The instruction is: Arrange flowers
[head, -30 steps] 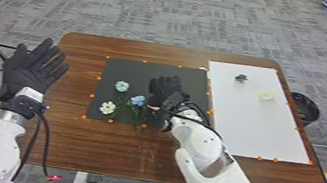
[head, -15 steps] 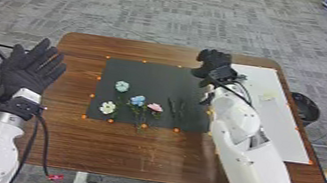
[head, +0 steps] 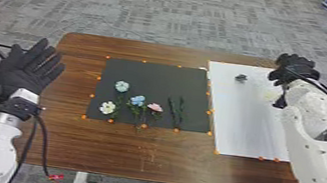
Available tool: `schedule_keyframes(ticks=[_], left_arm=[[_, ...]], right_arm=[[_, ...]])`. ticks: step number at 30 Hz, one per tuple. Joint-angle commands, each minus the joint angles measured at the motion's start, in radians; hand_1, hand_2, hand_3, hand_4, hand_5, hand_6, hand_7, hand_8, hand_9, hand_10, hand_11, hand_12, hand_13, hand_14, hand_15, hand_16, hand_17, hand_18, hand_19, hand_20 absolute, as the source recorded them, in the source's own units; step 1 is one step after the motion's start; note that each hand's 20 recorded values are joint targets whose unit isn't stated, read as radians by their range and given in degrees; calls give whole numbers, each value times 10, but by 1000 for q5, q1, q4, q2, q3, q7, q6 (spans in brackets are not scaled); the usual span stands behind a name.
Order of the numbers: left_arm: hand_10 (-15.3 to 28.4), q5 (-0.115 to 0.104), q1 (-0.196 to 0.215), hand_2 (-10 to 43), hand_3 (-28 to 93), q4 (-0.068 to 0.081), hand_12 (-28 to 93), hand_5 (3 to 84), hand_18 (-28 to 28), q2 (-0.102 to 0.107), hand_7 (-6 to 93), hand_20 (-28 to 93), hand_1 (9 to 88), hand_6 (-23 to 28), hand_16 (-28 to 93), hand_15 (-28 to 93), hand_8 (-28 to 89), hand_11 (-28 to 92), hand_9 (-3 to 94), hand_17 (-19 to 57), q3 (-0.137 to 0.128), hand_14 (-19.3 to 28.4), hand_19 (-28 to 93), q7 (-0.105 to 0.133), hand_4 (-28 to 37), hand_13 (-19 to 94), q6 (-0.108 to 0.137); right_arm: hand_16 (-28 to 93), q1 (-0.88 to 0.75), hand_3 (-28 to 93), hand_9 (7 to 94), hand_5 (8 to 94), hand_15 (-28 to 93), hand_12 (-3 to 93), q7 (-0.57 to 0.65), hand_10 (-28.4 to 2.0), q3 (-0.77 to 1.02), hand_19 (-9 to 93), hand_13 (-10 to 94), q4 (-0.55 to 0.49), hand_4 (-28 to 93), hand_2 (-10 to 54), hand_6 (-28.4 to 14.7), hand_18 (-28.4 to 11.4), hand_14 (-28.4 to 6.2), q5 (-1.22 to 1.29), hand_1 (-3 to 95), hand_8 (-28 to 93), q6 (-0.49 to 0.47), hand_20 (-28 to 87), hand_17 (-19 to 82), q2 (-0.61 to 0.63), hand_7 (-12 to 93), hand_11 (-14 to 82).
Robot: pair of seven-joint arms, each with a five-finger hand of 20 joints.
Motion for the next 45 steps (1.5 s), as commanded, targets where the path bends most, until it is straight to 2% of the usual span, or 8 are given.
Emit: schedule_keyframes(ticks=[1,5,9,15,24,31,40,45], left_arm=[[132,-24,19,164,653,-13,62,375,139,-3,86,41,253,76,-46,148,-88,151,294,-92,-3,135,350,22,-283,210,-10],[132,-26,23,161,658,-13,64,375,140,-4,86,42,250,76,-44,149,-88,153,296,-93,-4,136,349,31,-283,213,-13],[133,-67,30,157,676,-15,65,379,142,-11,87,43,242,77,-43,150,-87,154,300,-92,2,136,348,54,-283,217,-11],[133,-56,46,155,674,-22,65,381,143,-18,87,45,246,77,-43,151,-88,154,303,-92,-6,136,348,46,-283,221,-11],[133,-58,52,157,671,-30,65,382,142,-24,88,48,247,77,-39,158,-88,155,304,-90,-11,140,345,41,-283,223,7],[135,-54,42,158,670,-24,66,383,141,-26,88,49,248,78,-40,164,-89,158,306,-89,-4,143,344,37,-283,224,7],[136,-54,52,159,670,-29,65,382,141,-26,88,50,248,78,-42,166,-90,158,306,-89,-11,144,343,43,-283,224,8],[136,-51,51,159,670,-29,65,383,141,-26,88,51,248,78,-42,168,-90,157,306,-89,-12,144,344,41,-283,224,10]], right_arm=[[218,0,784,480,515,635,151,-10,-131,-9,735,451,10,-278,-95,-43,-224,-153,-45,395,-114,-174,362,216,12,117,94],[218,0,786,473,506,631,149,-54,-125,-5,731,442,15,-276,-95,-37,-224,-152,-87,427,-114,-242,365,209,1,114,86],[215,0,814,463,501,613,149,-38,-115,-12,719,439,51,-277,-95,-25,-220,-138,-110,511,-120,-229,369,203,-15,130,83],[308,-48,782,479,495,572,151,-56,-94,-4,718,461,94,-282,-95,-19,-209,-104,-137,558,-124,-134,371,210,-22,139,97],[376,-110,703,641,603,547,170,-76,-80,4,729,531,109,-283,-95,20,-201,-80,-147,544,-163,65,381,241,-27,237,185],[432,-128,628,810,696,518,381,-85,-55,-5,727,590,109,-283,-95,21,-193,-63,-139,599,-47,198,393,269,-12,425,98],[449,-106,649,825,715,504,398,-113,-57,-69,728,605,9,-283,-95,17,-194,-58,-68,601,-30,313,396,274,17,434,98],[457,-60,657,821,711,495,397,-273,-57,-122,726,599,-42,-283,-95,16,-190,-53,-70,600,-30,310,395,271,2,430,94]])
